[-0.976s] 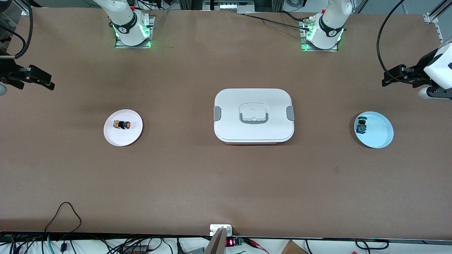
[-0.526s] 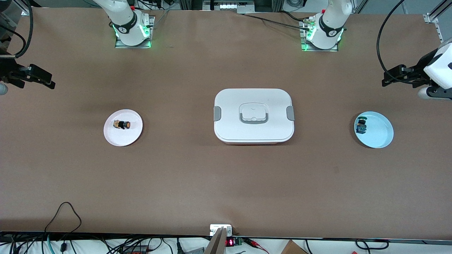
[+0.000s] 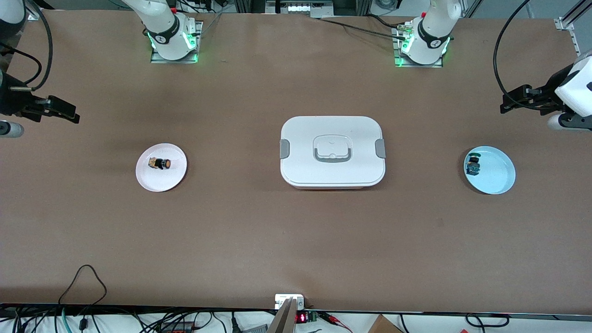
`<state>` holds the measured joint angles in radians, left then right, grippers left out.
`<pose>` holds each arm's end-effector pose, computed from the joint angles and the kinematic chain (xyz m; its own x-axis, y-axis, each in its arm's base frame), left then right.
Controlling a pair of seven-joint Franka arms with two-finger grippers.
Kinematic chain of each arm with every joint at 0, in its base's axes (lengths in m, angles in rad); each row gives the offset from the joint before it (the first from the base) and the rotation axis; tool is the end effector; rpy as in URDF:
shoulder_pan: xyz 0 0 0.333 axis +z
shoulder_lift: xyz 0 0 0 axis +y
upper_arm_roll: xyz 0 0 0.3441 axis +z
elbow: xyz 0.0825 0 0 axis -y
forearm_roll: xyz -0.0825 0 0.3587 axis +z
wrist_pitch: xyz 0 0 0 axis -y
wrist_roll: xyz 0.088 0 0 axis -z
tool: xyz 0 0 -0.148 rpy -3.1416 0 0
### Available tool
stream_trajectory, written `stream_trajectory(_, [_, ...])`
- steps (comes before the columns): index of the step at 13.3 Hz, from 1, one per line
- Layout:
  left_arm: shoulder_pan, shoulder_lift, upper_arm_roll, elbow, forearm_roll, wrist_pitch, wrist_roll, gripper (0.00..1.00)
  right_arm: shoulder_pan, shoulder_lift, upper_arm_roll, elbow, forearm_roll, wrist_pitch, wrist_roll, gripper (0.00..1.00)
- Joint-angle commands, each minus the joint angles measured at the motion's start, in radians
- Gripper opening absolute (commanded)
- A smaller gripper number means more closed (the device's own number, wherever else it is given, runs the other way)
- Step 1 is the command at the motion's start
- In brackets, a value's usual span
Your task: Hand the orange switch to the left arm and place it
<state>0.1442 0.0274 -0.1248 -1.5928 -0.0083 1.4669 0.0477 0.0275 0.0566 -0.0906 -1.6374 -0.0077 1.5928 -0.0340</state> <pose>0.5185 0.0096 0.5798 0.9880 -0.0299 -0.1518 -0.0273 -0.9994 0.0190 0.5394 -0.0340 0.5537 0.9944 -0.0290 -0.1012 -0.0282 -0.9996 0.0093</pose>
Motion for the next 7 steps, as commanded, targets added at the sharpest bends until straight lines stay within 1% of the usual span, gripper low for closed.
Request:
stream_trajectory(1, [0.002,0.009,-0.006,0.022,0.018,-0.003,0.000,1.00,-0.011,0.026,0.006,0.024,0.003,-0.011,0.005,1.00])
stream_trajectory(7, [0.000,0.009,-0.009,0.022,0.018,-0.005,0.000,1.00,-0.006,0.071,0.006,0.024,0.000,0.056,0.003,1.00])
